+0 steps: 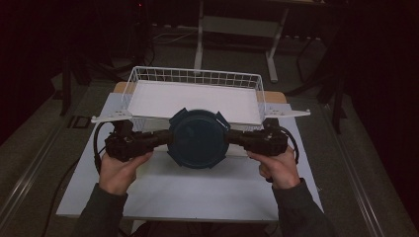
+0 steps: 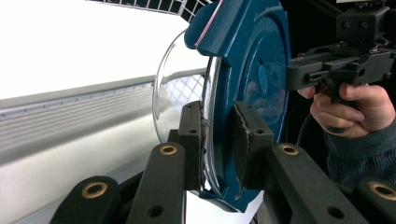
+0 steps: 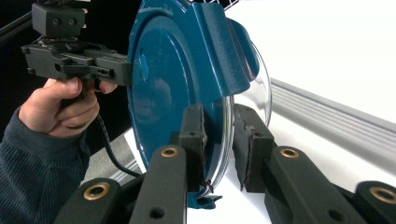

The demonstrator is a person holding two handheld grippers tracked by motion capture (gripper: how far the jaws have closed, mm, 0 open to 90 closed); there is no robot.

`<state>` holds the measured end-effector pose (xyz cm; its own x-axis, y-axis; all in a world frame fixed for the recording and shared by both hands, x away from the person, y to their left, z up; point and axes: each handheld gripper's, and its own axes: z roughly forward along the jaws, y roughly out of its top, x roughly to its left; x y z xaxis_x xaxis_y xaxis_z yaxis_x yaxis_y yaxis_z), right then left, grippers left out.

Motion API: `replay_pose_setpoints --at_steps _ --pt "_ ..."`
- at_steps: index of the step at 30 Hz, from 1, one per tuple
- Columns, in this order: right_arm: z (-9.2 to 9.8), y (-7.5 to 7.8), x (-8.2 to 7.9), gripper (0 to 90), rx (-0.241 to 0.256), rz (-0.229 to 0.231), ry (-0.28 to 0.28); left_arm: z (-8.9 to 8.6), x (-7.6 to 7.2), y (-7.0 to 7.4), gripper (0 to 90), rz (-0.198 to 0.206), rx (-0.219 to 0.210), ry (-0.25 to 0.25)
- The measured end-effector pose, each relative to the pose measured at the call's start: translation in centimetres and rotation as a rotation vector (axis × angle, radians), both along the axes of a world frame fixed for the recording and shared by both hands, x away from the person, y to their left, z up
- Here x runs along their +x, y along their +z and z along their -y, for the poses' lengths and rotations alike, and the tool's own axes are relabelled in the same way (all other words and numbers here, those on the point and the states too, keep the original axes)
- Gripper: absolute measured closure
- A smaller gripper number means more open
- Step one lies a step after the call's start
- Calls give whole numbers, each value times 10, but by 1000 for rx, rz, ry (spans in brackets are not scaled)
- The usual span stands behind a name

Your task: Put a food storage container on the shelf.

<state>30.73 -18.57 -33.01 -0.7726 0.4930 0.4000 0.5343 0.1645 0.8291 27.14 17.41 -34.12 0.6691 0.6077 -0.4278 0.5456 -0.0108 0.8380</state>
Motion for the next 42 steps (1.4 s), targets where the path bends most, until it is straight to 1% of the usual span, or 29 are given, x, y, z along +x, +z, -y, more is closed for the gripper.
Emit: replay_pose_setpoints --at_steps 8,12,13,23,25,28,31,37,38,39,40,42 --pt "-4 9 10 749 6 4 -5 -4 10 8 756 10 -11 3" --pt "-5 15 14 748 -1 11 -6 -5 13 11 756 11 -20 5" --pt "-5 18 16 748 -6 16 -8 -5 17 12 756 10 -27 7" --pt "-8 34 29 748 -20 34 -18 -8 32 22 756 11 -52 10" --pt "-9 35 30 748 -18 33 -19 -9 34 24 756 11 -56 10" --pt "-11 40 36 748 -6 33 -24 -12 41 26 756 5 -72 12" --pt "-12 43 42 748 -1 33 -23 -13 45 28 755 7 -78 18" --pt "-15 47 51 748 -1 25 -27 -14 52 31 754 1 -80 31" --pt "-15 47 53 748 1 22 -28 -14 55 32 754 -2 -80 36" --pt "-15 47 53 748 1 22 -28 -14 55 32 754 -2 -80 36" --pt "-15 47 57 748 4 15 -30 -14 58 33 753 -6 -80 41" --pt "-15 47 60 748 6 10 -33 -14 62 34 753 -13 -79 45"
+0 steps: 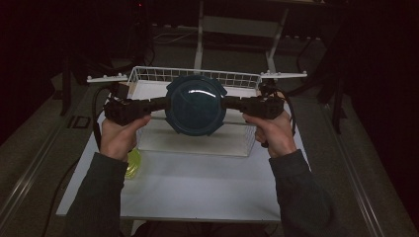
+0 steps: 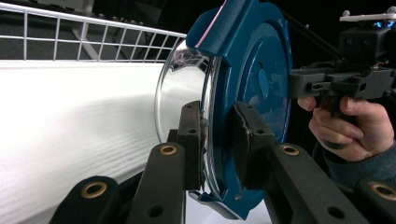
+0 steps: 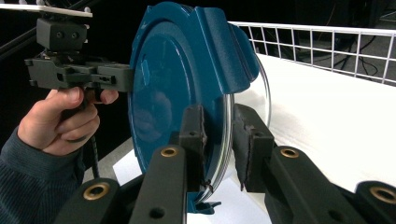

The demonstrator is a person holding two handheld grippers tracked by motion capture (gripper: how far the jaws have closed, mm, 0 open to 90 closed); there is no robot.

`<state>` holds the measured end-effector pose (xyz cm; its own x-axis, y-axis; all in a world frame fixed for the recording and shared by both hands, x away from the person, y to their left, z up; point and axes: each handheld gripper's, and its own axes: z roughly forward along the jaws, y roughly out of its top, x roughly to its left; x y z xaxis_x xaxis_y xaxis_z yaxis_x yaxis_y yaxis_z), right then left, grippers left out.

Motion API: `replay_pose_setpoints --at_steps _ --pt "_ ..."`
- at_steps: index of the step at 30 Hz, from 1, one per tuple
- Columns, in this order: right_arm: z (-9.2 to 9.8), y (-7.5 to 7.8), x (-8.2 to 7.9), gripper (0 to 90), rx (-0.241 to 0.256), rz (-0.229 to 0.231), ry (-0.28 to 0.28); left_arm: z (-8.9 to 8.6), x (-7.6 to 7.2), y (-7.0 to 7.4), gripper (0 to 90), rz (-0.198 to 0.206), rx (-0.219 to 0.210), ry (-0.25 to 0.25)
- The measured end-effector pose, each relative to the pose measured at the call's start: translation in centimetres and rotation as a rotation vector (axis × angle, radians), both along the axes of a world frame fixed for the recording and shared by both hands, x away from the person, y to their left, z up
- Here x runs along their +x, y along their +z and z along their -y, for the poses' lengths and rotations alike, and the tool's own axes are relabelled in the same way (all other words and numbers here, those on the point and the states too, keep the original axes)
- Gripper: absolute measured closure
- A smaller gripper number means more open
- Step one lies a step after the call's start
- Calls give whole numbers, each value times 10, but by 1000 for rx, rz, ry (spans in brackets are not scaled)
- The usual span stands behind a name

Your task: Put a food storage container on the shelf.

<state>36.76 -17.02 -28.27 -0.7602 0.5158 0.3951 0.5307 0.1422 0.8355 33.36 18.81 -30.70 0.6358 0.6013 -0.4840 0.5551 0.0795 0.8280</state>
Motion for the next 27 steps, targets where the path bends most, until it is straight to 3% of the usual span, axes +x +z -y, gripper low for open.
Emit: replay_pose_setpoints --at_steps 15,27 --pt "-2 0 24 747 -2 -38 -33 2 28 3 747 -33 3 26" --pt "-6 -7 37 747 2 -83 -50 1 39 -1 744 -70 2 51"
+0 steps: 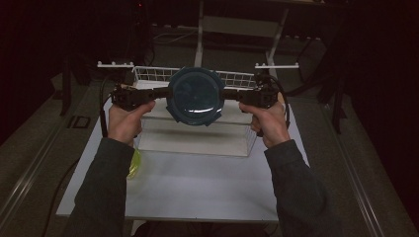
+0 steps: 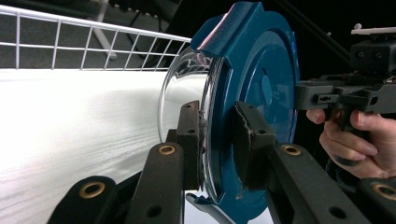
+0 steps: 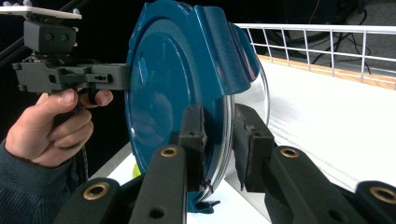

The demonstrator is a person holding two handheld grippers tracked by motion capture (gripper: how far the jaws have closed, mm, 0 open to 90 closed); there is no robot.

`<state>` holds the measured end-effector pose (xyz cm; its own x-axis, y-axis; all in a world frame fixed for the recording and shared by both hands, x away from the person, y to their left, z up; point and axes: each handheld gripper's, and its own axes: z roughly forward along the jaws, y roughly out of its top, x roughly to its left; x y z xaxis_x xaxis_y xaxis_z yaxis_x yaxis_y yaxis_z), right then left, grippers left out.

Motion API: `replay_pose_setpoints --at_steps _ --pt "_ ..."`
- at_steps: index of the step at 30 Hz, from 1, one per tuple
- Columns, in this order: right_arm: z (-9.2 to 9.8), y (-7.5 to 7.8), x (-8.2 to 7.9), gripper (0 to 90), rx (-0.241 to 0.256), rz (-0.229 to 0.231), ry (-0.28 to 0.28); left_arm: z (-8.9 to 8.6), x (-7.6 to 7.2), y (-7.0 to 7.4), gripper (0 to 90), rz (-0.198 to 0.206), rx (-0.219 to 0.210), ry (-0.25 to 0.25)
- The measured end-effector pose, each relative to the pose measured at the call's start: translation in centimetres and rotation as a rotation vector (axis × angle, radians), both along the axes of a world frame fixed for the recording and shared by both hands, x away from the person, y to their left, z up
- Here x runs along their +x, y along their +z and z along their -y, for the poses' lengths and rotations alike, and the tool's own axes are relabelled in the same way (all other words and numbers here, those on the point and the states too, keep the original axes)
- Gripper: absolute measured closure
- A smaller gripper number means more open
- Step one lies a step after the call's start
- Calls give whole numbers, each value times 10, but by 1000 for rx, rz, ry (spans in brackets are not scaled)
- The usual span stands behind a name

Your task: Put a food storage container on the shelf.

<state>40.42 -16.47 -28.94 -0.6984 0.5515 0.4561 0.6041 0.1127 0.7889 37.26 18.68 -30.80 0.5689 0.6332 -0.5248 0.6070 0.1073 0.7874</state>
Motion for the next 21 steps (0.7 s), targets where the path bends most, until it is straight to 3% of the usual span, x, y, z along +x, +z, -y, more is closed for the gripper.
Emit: replay_pose_setpoints --at_steps 14,21 --pt "-2 -7 9 746 13 -39 -12 0 6 -2 743 -20 4 20" --pt "-1 -10 16 733 26 -51 -32 2 9 -2 737 -6 4 35"
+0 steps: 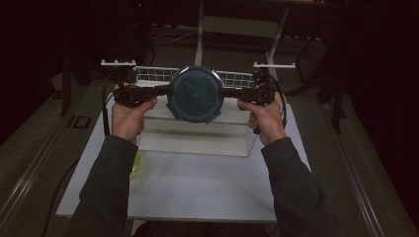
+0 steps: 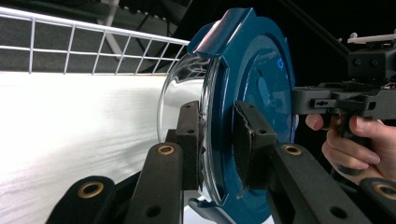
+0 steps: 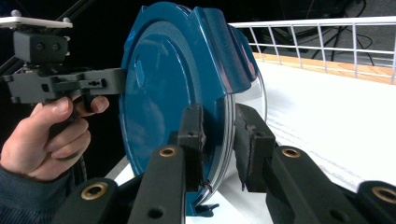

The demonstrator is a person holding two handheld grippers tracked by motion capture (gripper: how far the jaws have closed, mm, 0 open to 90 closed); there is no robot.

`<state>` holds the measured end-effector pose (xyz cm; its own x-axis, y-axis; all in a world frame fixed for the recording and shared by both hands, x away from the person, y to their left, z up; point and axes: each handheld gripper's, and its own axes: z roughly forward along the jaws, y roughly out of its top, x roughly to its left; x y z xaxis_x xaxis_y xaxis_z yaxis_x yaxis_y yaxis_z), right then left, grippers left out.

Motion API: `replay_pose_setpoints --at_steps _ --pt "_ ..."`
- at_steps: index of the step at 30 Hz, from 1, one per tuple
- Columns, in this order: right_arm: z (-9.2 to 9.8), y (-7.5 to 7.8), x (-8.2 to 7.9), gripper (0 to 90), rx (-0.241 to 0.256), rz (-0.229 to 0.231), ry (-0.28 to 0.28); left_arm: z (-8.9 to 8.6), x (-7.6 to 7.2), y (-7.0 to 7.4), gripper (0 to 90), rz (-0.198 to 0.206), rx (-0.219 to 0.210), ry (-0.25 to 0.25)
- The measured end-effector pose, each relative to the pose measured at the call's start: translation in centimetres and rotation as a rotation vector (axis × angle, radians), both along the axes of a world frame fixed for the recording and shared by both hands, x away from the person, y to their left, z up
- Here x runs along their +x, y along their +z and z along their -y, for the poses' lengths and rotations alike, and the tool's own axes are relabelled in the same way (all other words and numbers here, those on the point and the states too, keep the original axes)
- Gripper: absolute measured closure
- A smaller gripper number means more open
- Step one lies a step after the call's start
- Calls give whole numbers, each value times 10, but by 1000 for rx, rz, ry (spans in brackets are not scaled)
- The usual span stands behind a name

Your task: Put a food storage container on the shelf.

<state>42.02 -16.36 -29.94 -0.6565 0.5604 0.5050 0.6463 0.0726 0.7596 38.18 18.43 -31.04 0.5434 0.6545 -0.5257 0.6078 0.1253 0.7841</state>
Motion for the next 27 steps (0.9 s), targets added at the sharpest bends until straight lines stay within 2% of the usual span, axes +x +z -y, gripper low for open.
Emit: replay_pose_setpoints --at_steps 9,17,21,27 --pt "-3 -1 6 702 -9 -12 -29 6 6 -1 708 10 11 35" --pt "-1 -6 16 690 21 -74 -48 7 17 -3 703 23 -8 43" --pt "-2 -6 18 689 22 -74 -64 7 20 -4 704 26 -13 57" --pt "-4 -5 19 688 15 -78 -71 9 21 -3 700 34 12 78"
